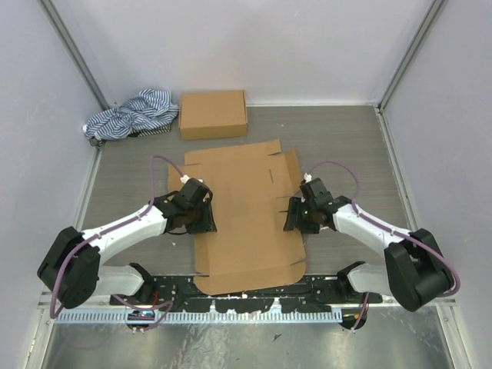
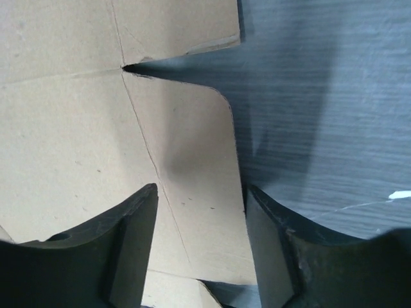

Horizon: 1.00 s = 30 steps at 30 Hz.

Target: Fold the paper box

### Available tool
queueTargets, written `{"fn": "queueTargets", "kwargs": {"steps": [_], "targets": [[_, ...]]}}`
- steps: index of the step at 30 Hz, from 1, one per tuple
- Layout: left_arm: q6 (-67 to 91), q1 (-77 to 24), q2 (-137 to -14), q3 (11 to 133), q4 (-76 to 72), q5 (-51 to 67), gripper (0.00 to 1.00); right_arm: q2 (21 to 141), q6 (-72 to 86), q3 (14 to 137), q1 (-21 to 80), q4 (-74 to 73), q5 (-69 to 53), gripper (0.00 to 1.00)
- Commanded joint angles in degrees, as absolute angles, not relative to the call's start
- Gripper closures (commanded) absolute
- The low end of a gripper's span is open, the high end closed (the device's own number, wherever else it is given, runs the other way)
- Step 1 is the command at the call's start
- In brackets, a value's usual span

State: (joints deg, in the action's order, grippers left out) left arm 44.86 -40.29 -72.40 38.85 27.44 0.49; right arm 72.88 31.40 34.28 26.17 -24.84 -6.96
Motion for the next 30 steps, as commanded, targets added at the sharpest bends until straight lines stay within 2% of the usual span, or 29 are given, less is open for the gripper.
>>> {"fn": "queueTargets", "kwargs": {"steps": [1,3,7,11,16,23,30], "targets": [[43.4,-40.6,-75.4,42.3,27.0,-0.4,0.55,67.8,32.5,32.7,28.6,-22.9,-11.6,0.43],[43.2,-40.5,-76.3,43.0,27.0,-0.4,0.55,66.1,33.5,32.2,29.9,-23.4,-11.7,0.49],[42.8,-40.6,-77.5,44.2,26.9,-0.2,0.56,63.7,34.6,32.4,31.7,-25.6,-8.9,0.50],[42.6,-40.7,-78.3,44.6,26.4,-0.2,0.56,63.8,34.9,35.2,31.7,-30.0,0.6,0.34],[42.5,-41.3,-80.1,44.4,25.4,-0.2,0.56,69.5,32.2,43.7,31.3,-31.1,4.8,0.22],[42.5,-42.5,-81.9,43.5,25.3,-0.8,0.56,83.8,27.4,52.1,27.2,-26.5,-0.6,0.21],[42.7,-43.1,-82.5,41.5,24.8,-1.1,0.56,89.1,27.1,52.5,27.1,-24.3,-0.8,0.21]]}}
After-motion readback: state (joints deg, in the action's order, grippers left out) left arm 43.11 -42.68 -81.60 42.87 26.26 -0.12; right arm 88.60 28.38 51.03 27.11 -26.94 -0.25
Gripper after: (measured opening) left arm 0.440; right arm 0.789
